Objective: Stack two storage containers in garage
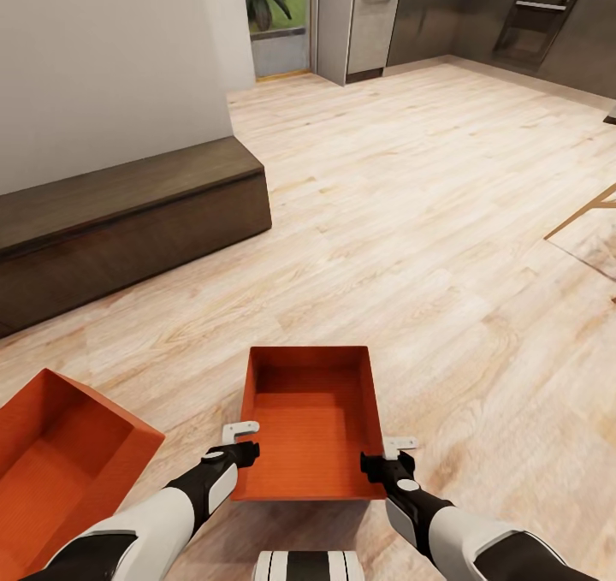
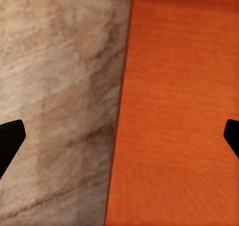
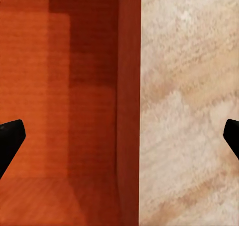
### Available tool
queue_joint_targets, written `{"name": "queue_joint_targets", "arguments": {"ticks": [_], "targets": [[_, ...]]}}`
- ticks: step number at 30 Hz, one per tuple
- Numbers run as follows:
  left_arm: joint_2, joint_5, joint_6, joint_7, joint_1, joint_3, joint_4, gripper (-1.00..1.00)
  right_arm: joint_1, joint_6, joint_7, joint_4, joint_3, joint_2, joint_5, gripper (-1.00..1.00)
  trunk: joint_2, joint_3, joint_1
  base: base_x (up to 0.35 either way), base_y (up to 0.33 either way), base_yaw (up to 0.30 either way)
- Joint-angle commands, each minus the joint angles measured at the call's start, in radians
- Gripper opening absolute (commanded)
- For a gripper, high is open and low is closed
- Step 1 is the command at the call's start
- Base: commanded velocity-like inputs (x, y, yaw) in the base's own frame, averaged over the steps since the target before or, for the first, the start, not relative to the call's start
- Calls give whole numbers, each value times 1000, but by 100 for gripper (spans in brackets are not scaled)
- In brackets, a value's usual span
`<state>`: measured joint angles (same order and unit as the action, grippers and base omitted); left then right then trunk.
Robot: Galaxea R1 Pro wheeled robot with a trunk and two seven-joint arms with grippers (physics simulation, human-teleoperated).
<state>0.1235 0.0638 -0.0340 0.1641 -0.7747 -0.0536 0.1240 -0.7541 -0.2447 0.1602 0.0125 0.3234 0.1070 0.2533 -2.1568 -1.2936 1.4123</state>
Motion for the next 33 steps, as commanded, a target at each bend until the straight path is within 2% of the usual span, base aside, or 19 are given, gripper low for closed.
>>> {"name": "queue_joint_targets", "arguments": {"ticks": [1,33], "targets": [[0,7,-4,2,0,-5,2,100,-1,-3,2,1,9,1,9,100,0,-1,0,0,0,0],[-2,7,-4,2,0,-5,2,100,0,-1,1,7,10,-2,10,100,0,-1,0,0,0,0]]}}
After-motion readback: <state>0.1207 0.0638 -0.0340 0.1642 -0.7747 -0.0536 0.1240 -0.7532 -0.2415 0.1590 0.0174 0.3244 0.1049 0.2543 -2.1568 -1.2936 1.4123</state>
